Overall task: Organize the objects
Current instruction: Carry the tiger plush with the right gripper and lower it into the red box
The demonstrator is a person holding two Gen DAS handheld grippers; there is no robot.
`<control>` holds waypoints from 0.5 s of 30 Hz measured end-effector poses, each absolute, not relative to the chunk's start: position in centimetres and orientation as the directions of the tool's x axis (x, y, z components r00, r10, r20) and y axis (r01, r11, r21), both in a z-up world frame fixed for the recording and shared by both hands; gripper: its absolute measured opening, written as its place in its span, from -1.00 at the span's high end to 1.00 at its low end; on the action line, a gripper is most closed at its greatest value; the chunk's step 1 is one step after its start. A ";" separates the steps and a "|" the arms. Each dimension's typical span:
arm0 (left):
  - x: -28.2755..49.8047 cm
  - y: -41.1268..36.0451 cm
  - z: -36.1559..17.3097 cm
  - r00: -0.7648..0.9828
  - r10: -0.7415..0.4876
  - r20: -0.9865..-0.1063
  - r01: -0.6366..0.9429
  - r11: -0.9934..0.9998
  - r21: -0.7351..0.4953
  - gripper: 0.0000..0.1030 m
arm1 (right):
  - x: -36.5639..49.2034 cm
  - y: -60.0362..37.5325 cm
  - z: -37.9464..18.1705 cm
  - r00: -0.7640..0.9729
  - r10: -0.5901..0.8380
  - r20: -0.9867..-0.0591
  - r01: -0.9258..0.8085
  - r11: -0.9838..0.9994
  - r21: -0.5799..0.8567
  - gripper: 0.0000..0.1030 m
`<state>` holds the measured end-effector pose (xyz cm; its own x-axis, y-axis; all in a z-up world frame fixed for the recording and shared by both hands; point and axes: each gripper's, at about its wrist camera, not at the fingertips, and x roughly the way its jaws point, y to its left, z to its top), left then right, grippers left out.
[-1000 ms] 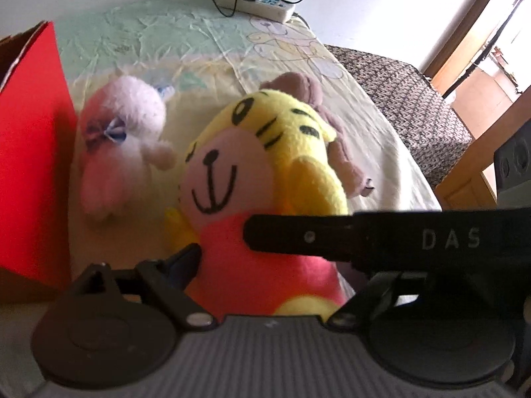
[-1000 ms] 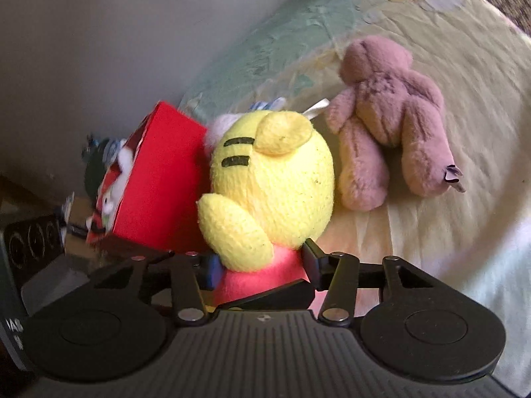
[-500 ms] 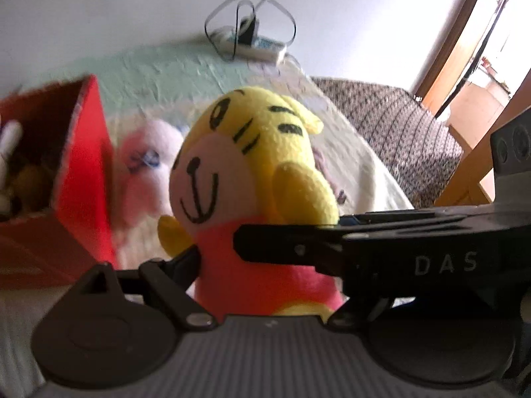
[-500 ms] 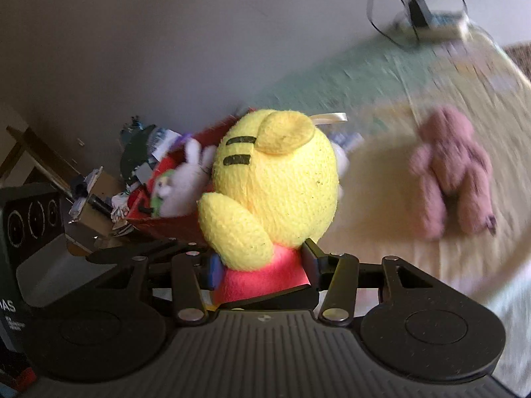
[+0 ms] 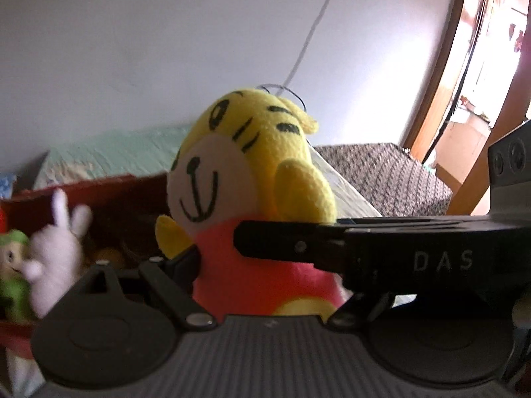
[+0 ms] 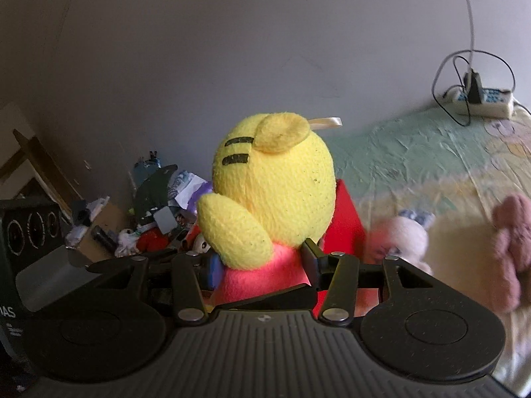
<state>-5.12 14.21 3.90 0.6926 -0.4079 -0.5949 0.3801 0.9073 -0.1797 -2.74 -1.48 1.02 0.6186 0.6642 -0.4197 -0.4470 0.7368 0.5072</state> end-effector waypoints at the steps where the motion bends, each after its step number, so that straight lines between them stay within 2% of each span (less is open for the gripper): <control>1: -4.9 15.1 4.0 0.694 -0.412 -0.590 0.381 0.906 -0.183 -0.63 | -2.5 -0.4 1.1 0.627 0.651 -0.429 -0.446 0.751 0.488 0.01; 9: -1.6 21.3 2.8 0.666 -0.463 -0.585 0.389 0.885 -0.257 -0.56 | -0.5 4.7 0.5 0.673 0.545 -0.500 -0.406 0.837 0.366 0.05; 15: 0.1 23.2 1.5 0.643 -0.507 -0.575 0.413 0.861 -0.297 -0.56 | 0.3 5.8 0.3 0.684 0.500 -0.531 -0.372 0.865 0.335 0.07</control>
